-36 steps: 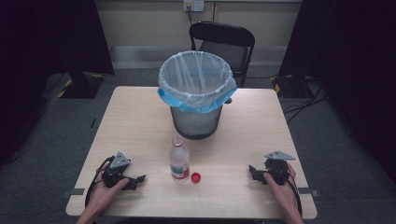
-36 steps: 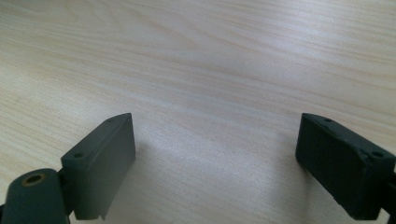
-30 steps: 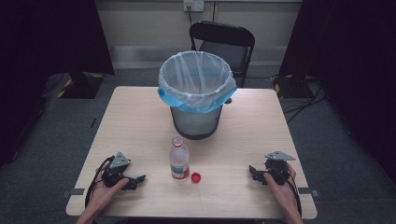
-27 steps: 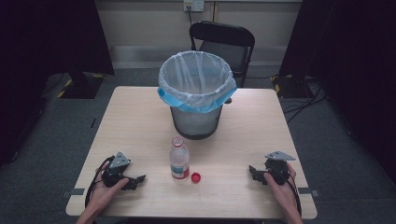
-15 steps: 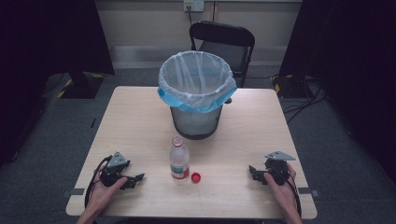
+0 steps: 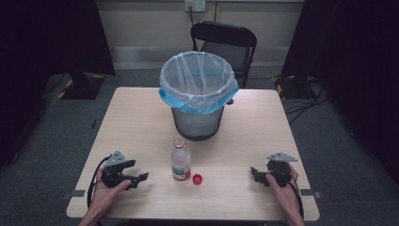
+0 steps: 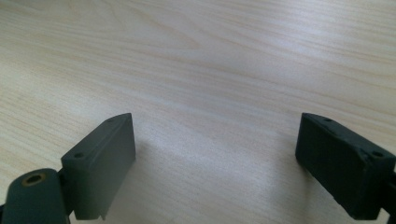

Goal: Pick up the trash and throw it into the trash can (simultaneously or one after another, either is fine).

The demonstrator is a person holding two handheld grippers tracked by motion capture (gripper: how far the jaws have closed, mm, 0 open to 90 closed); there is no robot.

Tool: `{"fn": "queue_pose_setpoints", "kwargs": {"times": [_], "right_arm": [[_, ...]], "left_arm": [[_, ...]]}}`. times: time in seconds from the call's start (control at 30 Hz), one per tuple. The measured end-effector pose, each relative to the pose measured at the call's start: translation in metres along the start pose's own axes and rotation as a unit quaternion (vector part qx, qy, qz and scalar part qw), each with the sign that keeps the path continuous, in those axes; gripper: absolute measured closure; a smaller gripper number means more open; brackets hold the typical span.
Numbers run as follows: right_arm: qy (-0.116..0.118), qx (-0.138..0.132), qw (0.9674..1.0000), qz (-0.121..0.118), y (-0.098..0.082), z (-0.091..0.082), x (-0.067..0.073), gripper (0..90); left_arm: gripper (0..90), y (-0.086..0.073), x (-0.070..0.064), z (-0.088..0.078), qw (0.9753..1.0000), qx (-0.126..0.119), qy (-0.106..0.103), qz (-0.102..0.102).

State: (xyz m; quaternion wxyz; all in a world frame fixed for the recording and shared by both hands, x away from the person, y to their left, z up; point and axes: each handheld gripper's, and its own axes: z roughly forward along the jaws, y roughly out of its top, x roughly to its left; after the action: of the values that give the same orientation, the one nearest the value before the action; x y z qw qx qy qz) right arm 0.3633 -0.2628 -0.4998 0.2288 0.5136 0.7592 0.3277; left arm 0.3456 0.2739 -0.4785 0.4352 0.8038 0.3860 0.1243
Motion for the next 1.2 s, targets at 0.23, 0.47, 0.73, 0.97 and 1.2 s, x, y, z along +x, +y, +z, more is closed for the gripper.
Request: {"fn": "queue_pose_setpoints", "kwargs": {"times": [0.23, 0.47, 0.73, 0.97, 1.2], "right_arm": [[0.0, 0.0, 1.0, 0.0, 0.0, 0.0, 0.0, 11.4], [0.0, 0.0, 1.0, 0.0, 0.0, 0.0, 0.0, 11.4], [0.0, 0.0, 1.0, 0.0, 0.0, 0.0, 0.0, 11.4], [0.0, 0.0, 1.0, 0.0, 0.0, 0.0, 0.0, 11.4], [0.0, 0.0, 1.0, 0.0, 0.0, 0.0, 0.0, 11.4]], "left_arm": [[18.6, 0.009, -0.009, -0.001, 0.9998, -0.016, -0.014, 0.006], [16.7, 0.02, -0.019, -0.005, 0.9981, -0.038, -0.04, 0.026], [17.3, 0.035, -0.027, -0.006, 0.9962, -0.052, -0.052, 0.047], [16.3, 0.045, -0.039, 0.004, 0.9931, -0.055, -0.087, 0.056], [16.3, 0.049, -0.051, 0.015, 0.9915, -0.047, -0.106, 0.06]]}}
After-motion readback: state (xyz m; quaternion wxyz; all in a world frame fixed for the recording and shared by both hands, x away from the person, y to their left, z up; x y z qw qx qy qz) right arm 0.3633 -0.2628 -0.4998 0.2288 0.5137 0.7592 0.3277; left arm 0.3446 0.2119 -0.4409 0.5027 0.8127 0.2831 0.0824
